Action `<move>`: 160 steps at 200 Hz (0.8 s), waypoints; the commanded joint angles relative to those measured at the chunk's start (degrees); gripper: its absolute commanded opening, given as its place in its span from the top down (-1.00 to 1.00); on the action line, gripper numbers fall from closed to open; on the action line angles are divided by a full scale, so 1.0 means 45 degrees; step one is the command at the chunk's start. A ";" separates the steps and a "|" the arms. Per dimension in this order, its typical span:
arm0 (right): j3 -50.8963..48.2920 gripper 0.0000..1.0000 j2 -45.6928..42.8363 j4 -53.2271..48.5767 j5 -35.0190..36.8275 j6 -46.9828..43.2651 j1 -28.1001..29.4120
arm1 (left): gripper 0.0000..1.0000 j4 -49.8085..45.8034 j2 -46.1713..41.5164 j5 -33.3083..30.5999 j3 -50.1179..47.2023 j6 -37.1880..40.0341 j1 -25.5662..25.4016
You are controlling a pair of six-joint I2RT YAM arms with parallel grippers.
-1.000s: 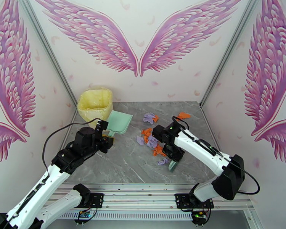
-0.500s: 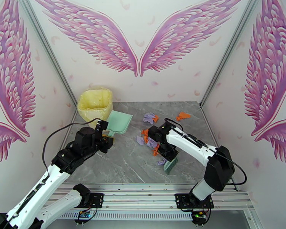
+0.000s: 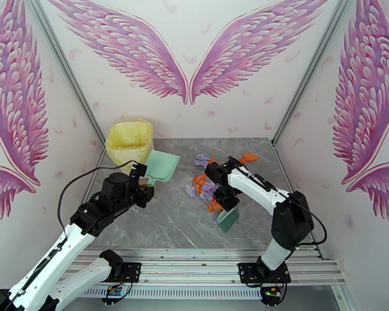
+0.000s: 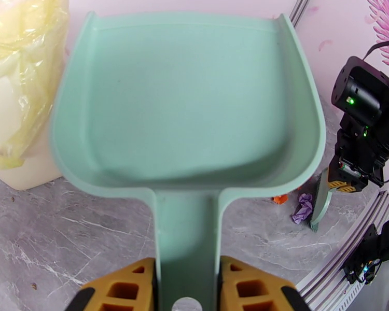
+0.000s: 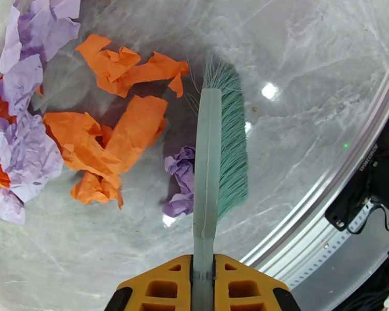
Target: Sweep away the paper scraps from the table
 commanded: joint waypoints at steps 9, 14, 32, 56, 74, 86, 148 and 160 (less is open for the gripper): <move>0.0886 1.00 0.0244 0.1713 0.0232 -0.0842 -0.0479 | 1.00 0.0233 0.0113 -0.0020 -0.0113 -0.0042 -0.0036; 0.1030 1.00 0.0283 0.1749 0.0285 -0.0984 -0.0558 | 1.00 0.0235 0.0133 0.0001 -0.0103 -0.0023 -0.0033; 0.1448 1.00 0.0342 0.1884 0.0380 -0.1474 -0.0831 | 1.00 0.0231 0.0228 0.0007 -0.0091 -0.0002 -0.0045; 0.1869 1.00 0.0374 0.1947 0.0324 -0.2061 -0.1183 | 1.00 0.0239 0.0301 0.0005 -0.0078 -0.0003 -0.0022; 0.1965 1.00 0.0233 0.1657 0.0381 -0.2137 -0.1318 | 1.00 0.0232 0.0343 0.0024 -0.0099 -0.0003 -0.0018; 0.1894 1.00 -0.0008 0.1447 0.0374 -0.2154 -0.1357 | 1.00 0.0233 0.0365 0.0039 -0.0094 0.0000 -0.0010; 0.1943 1.00 -0.1944 -0.0869 0.2098 -0.3234 -0.1357 | 1.00 0.0273 0.0475 0.0101 -0.0076 -0.0003 -0.0012; 0.2144 1.00 -0.2165 -0.0961 0.2813 -0.4302 -0.1395 | 1.00 0.0282 0.0495 0.0122 -0.0055 -0.0003 -0.0009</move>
